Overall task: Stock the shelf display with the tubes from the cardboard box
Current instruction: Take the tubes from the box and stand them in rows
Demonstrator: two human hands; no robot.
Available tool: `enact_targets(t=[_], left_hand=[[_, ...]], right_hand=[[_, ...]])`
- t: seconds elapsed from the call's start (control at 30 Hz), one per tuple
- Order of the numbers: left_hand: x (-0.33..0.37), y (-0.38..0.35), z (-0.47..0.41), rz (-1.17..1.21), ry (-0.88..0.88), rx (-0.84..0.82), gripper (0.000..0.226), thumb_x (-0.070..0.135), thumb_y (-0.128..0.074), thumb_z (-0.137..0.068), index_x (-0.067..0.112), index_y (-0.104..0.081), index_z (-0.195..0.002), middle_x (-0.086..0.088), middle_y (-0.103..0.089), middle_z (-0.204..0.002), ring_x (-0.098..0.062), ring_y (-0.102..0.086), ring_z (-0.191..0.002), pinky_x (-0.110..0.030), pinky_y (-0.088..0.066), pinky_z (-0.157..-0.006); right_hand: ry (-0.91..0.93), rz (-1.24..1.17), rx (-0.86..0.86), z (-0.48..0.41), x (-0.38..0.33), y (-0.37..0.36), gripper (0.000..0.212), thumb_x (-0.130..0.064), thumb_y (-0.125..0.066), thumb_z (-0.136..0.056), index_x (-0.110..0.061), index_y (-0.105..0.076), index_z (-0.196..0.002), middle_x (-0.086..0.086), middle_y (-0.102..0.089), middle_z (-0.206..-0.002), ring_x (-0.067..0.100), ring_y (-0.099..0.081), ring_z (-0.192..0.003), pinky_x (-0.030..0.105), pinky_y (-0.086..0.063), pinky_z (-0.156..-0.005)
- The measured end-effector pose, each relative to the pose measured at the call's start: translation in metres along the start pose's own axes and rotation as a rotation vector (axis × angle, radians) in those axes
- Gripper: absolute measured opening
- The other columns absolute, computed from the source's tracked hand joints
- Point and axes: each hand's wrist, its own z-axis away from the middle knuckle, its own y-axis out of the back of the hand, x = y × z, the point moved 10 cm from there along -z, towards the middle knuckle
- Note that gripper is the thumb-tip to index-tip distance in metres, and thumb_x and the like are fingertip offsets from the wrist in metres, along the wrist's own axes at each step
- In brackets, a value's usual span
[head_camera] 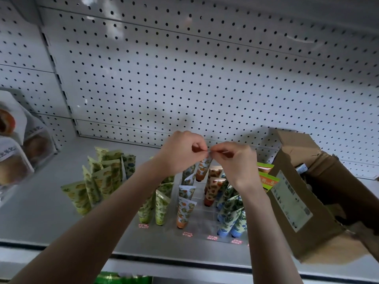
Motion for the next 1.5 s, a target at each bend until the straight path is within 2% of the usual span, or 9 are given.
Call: enact_targets(t=[0.2,0.37,0.53,0.63,0.83,0.9,1.0,1.13,1.5], left_hand=[[-0.006,-0.007,-0.006,-0.087,-0.015,0.003,0.005,0.014,-0.070,-0.077,0.013,-0.073,-0.074,0.007,-0.069,-0.070,-0.010,-0.064,-0.066,-0.035,-0.054,-0.069],[-0.008,-0.017,-0.010,-0.151,0.007,-0.030,0.009,0.016,-0.070,-0.078,0.015,-0.072,-0.070,0.009,-0.066,-0.068,-0.008,-0.062,-0.065,-0.034,-0.054,-0.067],[-0.012,-0.026,-0.012,-0.202,0.030,-0.024,0.013,0.018,-0.069,-0.080,0.012,-0.070,-0.069,0.007,-0.066,-0.067,-0.009,-0.061,-0.063,-0.031,-0.053,-0.066],[-0.017,-0.029,-0.011,-0.232,0.063,-0.002,0.012,0.018,-0.068,-0.080,0.014,-0.070,-0.070,0.011,-0.059,-0.064,-0.008,-0.058,-0.062,-0.026,-0.050,-0.067],[-0.031,-0.031,-0.008,-0.302,0.143,0.037,0.015,0.027,-0.066,-0.082,0.018,-0.069,-0.071,0.009,-0.065,-0.077,-0.011,-0.056,-0.077,-0.033,-0.042,-0.087],[-0.033,-0.031,-0.007,-0.305,0.158,0.047,0.014,0.029,-0.066,-0.082,0.020,-0.070,-0.072,0.009,-0.067,-0.080,-0.011,-0.055,-0.081,-0.034,-0.040,-0.089],[-0.035,-0.033,-0.005,-0.333,0.172,0.042,0.016,0.032,-0.064,-0.083,0.019,-0.071,-0.076,0.008,-0.068,-0.084,-0.012,-0.055,-0.085,-0.032,-0.035,-0.088],[-0.037,-0.034,-0.003,-0.372,0.182,0.033,0.016,0.032,-0.061,-0.085,0.022,-0.071,-0.078,0.010,-0.069,-0.086,-0.011,-0.053,-0.091,-0.028,-0.022,-0.083],[-0.037,-0.033,-0.002,-0.406,0.203,0.006,0.013,0.035,-0.064,-0.083,0.025,-0.072,-0.077,0.011,-0.067,-0.089,-0.011,-0.047,-0.099,-0.028,-0.017,-0.083]], right_hand=[[-0.054,0.002,-0.063,-0.002,0.012,-0.008,0.011,-0.002,-0.069,-0.080,-0.010,-0.076,-0.084,-0.011,-0.067,-0.073,-0.004,-0.061,-0.066,0.015,-0.051,-0.072],[-0.174,-0.064,-0.017,0.002,0.031,0.006,0.013,-0.008,-0.068,-0.082,-0.012,-0.074,-0.094,-0.015,-0.065,-0.078,-0.004,-0.062,-0.075,0.012,-0.050,-0.076],[-0.224,-0.194,0.064,0.009,0.043,0.022,0.012,-0.007,-0.069,-0.083,-0.016,-0.073,-0.089,-0.009,-0.069,-0.081,0.011,-0.067,-0.079,0.034,-0.055,-0.082],[-0.245,-0.248,0.092,0.012,0.051,0.027,0.012,-0.008,-0.069,-0.083,-0.017,-0.072,-0.089,-0.002,-0.071,-0.082,0.016,-0.067,-0.081,0.041,-0.056,-0.081],[-0.274,-0.273,0.074,0.017,0.056,0.025,0.013,-0.006,-0.069,-0.082,-0.016,-0.072,-0.088,-0.005,-0.069,-0.079,0.015,-0.066,-0.076,0.028,-0.053,-0.074],[-0.280,-0.268,0.063,0.018,0.057,0.022,0.013,-0.006,-0.069,-0.081,-0.015,-0.073,-0.090,-0.005,-0.070,-0.080,0.013,-0.066,-0.077,0.029,-0.055,-0.075],[-0.281,-0.260,0.057,0.018,0.058,0.020,0.014,-0.007,-0.069,-0.081,-0.014,-0.073,-0.092,-0.003,-0.070,-0.080,0.014,-0.067,-0.078,0.031,-0.056,-0.078],[-0.276,-0.252,0.055,0.018,0.058,0.020,0.014,-0.007,-0.068,-0.082,-0.012,-0.072,-0.094,-0.003,-0.070,-0.081,0.014,-0.067,-0.077,0.027,-0.055,-0.075],[-0.272,-0.225,0.056,0.018,0.060,0.019,0.015,-0.008,-0.068,-0.083,-0.011,-0.072,-0.097,0.000,-0.070,-0.082,0.015,-0.067,-0.079,0.034,-0.056,-0.079]])
